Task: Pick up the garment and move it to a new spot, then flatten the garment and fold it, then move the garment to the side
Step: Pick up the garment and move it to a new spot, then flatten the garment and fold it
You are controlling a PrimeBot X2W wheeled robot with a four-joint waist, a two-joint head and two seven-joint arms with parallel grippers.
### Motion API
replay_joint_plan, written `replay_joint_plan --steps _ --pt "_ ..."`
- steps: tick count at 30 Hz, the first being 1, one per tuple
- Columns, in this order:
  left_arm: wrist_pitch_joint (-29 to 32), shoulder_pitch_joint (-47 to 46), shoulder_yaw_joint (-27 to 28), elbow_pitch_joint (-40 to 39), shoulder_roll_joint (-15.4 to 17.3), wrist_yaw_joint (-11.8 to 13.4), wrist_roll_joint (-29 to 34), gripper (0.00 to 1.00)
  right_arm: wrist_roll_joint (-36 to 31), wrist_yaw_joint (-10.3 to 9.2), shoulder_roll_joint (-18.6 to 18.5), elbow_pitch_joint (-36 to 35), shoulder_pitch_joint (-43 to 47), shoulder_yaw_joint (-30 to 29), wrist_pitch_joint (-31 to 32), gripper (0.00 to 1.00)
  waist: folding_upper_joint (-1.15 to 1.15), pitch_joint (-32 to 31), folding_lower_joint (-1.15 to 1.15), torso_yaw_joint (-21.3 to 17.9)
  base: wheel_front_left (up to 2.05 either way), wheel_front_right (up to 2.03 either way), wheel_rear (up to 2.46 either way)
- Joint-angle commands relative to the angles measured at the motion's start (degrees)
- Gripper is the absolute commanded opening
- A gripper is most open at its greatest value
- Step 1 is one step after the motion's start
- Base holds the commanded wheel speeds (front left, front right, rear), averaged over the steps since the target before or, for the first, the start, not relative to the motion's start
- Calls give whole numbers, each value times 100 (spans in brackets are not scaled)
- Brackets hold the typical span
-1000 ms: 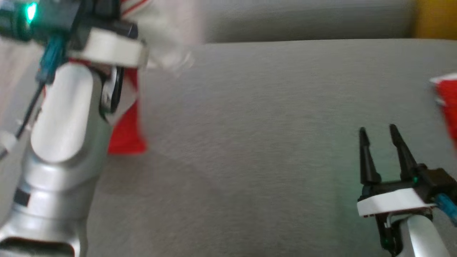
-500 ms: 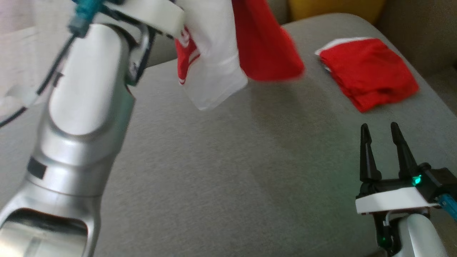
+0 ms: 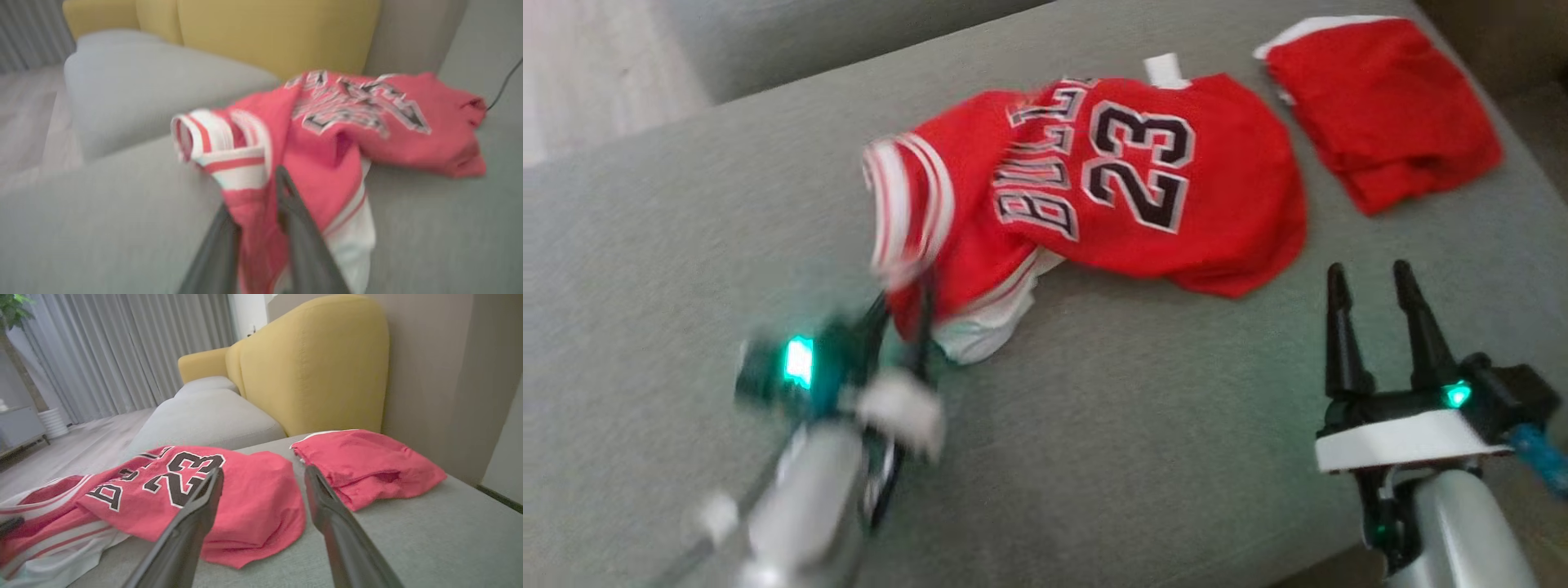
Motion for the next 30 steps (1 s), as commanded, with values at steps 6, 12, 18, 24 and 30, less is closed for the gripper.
replay_joint_plan --steps 6,12,18,24,30 --pt "-426 1153 880 -821 -223 601 -247 100 -619 -4 -18 -95 41 319 -36 100 0 -194 -2 656 0 0 0" --pt "-429 2518 1465 -2214 -313 736 -192 100 -520 -4 -16 1 346 175 -36 100 0 -682 -2 1118 0 0 0" --pt "-429 3453 1548 -3103 -320 815 -437 100 -461 -4 -15 -45 782 131 -36 100 0 -1074 -2 1569 0 0 0" --pt "-430 3699 1550 -3213 -321 803 -392 100 -434 -4 -14 -85 1023 158 -36 100 0 -1249 -2 1754 0 0 0" --pt "-430 3760 1546 -3221 -322 798 -249 100 -429 -4 -14 -69 1110 139 -36 100 0 -1351 -2 1805 0 0 0"
